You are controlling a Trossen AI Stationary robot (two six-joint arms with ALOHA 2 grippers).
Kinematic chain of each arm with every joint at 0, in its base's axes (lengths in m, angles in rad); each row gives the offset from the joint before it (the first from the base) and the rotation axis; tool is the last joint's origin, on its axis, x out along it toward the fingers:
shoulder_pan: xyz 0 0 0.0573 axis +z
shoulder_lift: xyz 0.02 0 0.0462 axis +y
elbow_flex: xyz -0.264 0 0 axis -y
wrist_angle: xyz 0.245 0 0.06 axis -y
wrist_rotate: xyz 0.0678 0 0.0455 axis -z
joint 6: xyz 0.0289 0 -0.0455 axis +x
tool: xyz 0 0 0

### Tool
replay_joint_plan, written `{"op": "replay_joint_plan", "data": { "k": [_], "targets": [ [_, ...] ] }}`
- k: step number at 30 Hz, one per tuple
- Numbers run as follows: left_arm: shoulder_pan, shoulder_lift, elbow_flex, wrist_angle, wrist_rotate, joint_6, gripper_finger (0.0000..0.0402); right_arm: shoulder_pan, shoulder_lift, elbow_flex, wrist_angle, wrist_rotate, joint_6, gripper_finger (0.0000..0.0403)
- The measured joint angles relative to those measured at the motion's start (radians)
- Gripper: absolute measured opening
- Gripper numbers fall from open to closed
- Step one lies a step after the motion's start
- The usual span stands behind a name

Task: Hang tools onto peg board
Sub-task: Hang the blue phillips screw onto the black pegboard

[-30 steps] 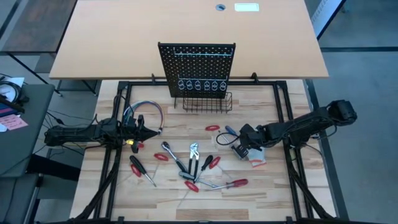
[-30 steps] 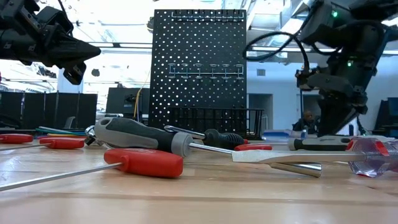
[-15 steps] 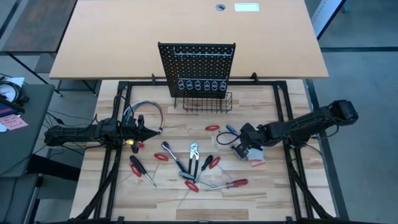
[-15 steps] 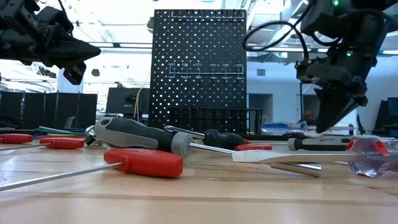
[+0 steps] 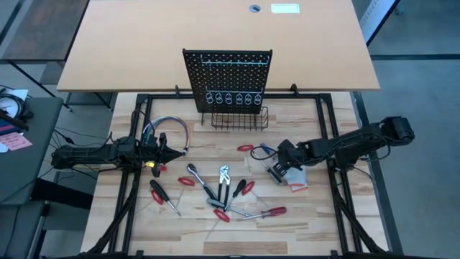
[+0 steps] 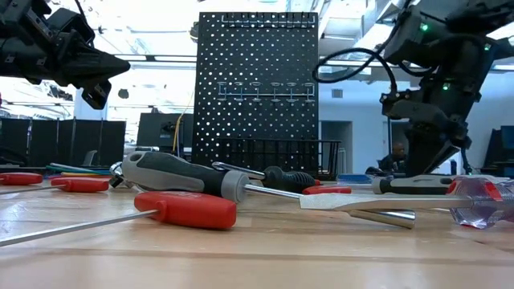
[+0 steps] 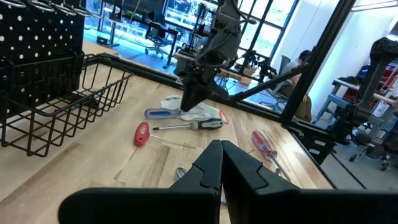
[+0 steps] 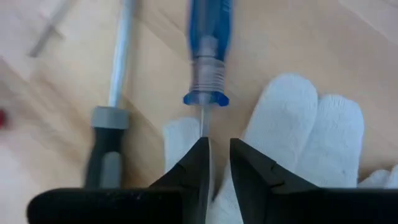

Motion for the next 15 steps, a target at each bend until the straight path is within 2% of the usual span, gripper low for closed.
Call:
{"op": "replay_joint_plan", "data": {
  "k": [15],
  "targets": [
    [0.0,0.0,0.0,0.0,0.004,-0.008,0.0,-0.001,0.033,0.0,0.059,-0.013,-0.057,0.0093]
  ]
}}
